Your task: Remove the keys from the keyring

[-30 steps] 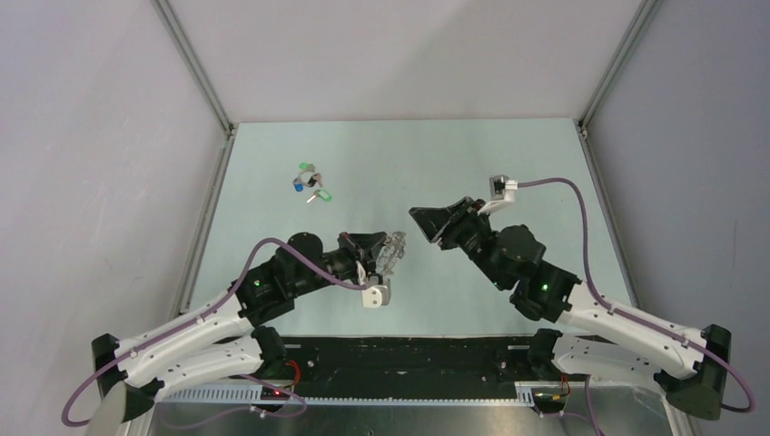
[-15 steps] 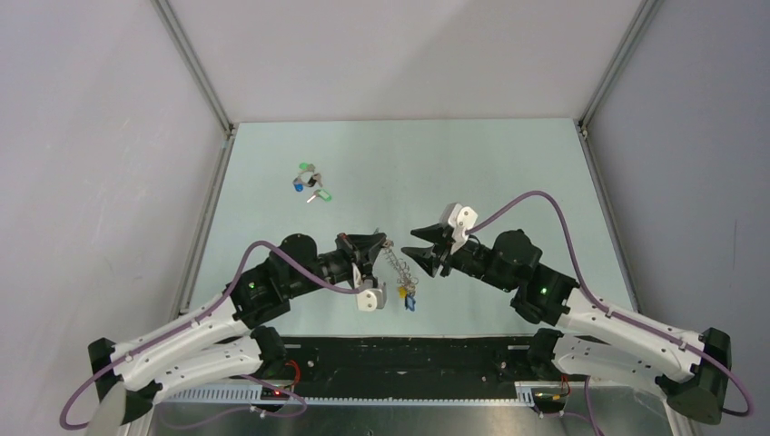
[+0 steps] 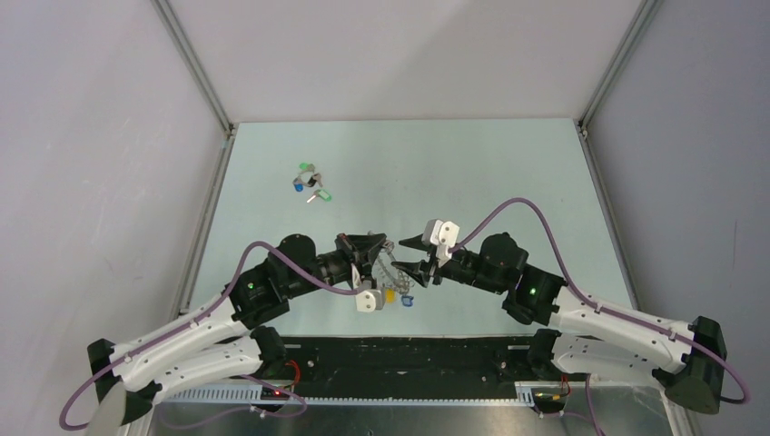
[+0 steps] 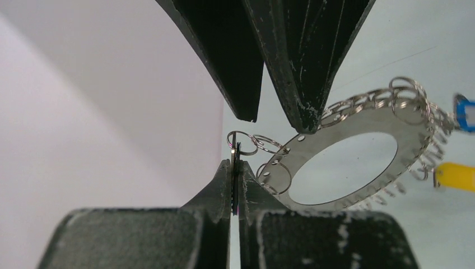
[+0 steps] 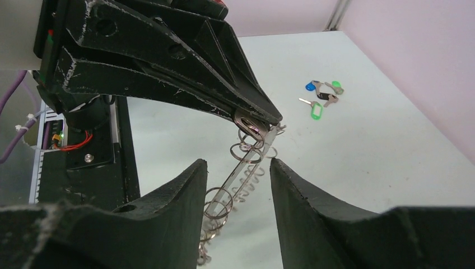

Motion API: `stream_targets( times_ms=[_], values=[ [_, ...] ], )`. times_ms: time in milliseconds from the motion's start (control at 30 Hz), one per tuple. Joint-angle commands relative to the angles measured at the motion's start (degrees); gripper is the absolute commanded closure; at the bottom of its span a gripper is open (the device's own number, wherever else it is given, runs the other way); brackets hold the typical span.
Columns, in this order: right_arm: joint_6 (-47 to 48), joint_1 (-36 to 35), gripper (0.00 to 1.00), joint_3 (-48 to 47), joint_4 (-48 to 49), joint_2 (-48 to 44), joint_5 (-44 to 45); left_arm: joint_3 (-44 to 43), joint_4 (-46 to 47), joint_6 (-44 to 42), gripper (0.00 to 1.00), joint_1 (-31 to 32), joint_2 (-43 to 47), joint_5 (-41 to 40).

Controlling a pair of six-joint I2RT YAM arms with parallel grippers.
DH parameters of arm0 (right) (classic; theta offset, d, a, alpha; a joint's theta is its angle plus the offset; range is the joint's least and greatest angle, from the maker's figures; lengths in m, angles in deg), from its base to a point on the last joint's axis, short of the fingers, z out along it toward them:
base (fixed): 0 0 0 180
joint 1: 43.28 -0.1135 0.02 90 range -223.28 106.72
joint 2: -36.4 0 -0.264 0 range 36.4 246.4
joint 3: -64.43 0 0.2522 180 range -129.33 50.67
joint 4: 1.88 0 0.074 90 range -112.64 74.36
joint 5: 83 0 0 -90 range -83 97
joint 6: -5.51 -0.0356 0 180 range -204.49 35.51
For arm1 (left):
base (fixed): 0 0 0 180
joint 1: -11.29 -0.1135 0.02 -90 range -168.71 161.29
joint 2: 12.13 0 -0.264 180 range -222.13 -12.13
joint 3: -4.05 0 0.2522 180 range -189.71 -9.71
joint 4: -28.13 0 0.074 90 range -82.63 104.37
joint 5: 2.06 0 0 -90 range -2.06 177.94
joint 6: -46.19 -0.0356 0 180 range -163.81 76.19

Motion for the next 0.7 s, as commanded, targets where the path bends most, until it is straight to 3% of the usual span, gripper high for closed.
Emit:
stream_targets(
  times_ms=[0,167,533,667],
  values=[
    [0.8,-0.4,0.48,0.0,2.3,-0.5,1.6,-1.6,3.4,1.1,1.00,0.2,1.1,0.4],
    [-1.3,-0.4,0.44,1.1,3.8,-2.2,3.4,-1.8,3.6,1.6,1.00,0.2,0.9,-0.3],
    [-1.7,-3.1,0.51,2.8,8.4,-1.7,7.0,-2.1,3.9,2.5,1.00,0.2,1.0,-1.4],
    [-3.9,-4.9,0.53,3.5,12.5,0.1,12.3,-2.6,3.9,3.7,1.00,0.2,1.0,-2.1]
  ],
)
